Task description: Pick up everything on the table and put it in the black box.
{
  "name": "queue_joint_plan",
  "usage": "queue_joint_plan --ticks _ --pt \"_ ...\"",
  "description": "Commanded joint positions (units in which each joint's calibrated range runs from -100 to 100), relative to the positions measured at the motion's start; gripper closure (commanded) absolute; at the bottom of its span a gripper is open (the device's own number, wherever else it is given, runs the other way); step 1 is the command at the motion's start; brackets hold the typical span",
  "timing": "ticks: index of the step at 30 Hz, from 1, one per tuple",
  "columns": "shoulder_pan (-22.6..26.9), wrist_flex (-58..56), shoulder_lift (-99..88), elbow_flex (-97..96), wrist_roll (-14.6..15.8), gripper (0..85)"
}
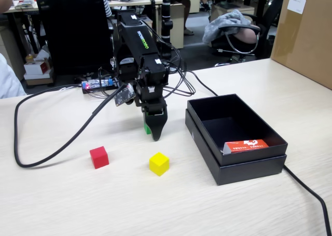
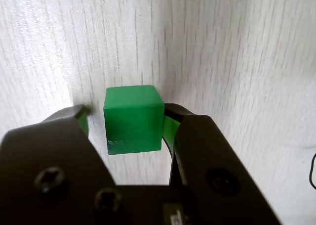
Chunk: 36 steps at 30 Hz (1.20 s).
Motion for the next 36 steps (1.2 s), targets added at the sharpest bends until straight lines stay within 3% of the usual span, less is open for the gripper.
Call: queue_joint_plan --ticks 1,3,4,18,26,32,36 --pt "0.0 -0.2 -1.1 1.4 -0.4 63.0" --pt "0.0 -0.1 -1.4 1.4 -1.0 81.9" --pt "0.0 -0.1 -1.6 1.4 -1.0 84.5" --pt "0.9 -1.1 -28.1 1.8 -2.3 84.6" --pt "8.1 -1.1 -43.4 7.1 -2.2 84.6" --pt "14.3 -1.1 -36.9 16.5 0.4 84.6" --pt "14.5 -1.0 -25.6 25.9 1.0 84.6"
